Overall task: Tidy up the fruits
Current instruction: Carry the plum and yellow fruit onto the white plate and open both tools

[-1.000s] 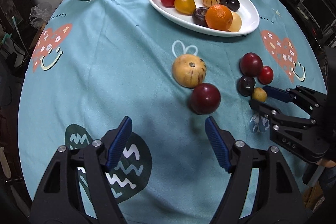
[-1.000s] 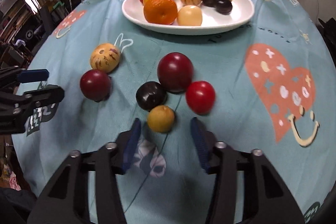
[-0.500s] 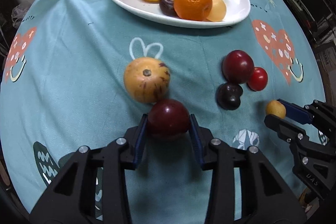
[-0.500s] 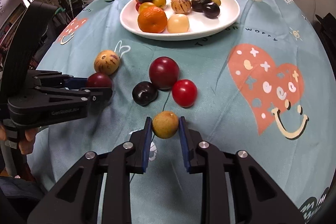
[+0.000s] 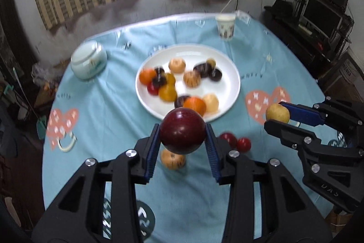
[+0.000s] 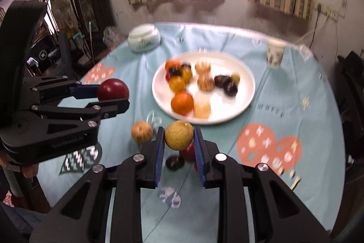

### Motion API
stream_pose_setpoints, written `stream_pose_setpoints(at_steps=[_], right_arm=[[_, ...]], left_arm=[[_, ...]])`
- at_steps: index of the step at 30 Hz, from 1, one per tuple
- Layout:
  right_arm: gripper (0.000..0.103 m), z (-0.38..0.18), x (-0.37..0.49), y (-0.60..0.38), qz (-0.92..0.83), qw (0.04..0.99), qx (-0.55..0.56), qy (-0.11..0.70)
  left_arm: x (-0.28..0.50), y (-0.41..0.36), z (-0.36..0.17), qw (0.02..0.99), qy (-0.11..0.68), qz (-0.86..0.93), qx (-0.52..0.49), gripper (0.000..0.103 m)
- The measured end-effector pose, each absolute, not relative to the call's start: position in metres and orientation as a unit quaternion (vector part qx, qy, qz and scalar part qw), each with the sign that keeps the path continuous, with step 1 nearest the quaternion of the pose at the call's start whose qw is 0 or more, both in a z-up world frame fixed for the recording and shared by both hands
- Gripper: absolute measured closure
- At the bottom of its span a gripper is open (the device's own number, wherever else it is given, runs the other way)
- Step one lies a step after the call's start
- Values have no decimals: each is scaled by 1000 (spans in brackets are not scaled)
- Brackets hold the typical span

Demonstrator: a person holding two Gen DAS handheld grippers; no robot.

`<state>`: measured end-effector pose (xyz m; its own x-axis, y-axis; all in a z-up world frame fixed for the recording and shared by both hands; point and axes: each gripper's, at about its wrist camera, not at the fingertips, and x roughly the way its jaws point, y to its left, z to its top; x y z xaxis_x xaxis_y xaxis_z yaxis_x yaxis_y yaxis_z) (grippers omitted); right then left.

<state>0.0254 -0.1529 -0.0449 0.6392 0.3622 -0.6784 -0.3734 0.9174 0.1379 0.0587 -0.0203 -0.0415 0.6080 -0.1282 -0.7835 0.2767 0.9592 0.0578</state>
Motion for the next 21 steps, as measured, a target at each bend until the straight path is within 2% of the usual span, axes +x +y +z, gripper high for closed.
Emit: stream_pose_setpoints(at_steps=[8,21], right_arm=[[78,-15,56,-160,198,919,-14,341],[78,-46,134,-156,199,907,-12,370]], left_arm=[[87,-32,-16,901,406,-124,95,64],[161,-36,-52,887,437,-116,92,64]])
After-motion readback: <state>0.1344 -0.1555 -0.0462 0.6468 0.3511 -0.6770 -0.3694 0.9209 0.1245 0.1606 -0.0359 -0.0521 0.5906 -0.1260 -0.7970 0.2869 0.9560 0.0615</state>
